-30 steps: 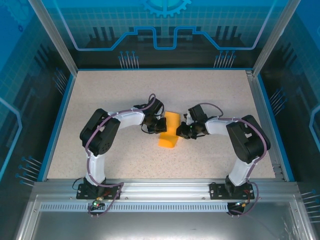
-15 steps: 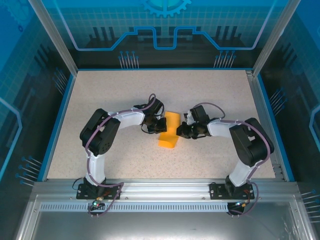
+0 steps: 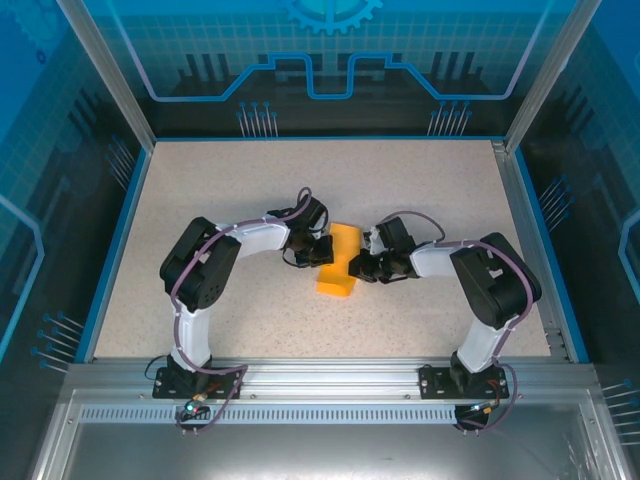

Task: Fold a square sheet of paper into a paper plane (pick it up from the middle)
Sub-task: Fold the square sheet of paper in half at the center of the table.

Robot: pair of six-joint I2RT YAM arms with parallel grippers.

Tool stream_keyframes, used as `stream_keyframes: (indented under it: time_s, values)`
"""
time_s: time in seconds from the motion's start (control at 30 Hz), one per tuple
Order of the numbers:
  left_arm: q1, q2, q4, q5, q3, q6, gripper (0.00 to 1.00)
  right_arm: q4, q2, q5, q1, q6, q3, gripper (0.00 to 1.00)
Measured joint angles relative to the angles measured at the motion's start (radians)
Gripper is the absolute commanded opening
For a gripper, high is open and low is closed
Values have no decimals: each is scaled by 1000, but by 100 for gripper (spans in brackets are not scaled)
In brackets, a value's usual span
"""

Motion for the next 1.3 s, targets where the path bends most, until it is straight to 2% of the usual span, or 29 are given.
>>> stream_keyframes:
  time_s: [0.43, 0.9, 1.3]
  values:
    - [0, 1, 4, 3, 0, 0, 0, -26, -97, 10, 14, 0, -14, 11]
    - [-1, 3, 7, 4, 0, 0, 0, 14, -49, 12, 39, 7, -60, 10]
    - [-1, 3, 10, 5, 0, 0, 0, -55, -131, 82, 102, 7, -60, 11]
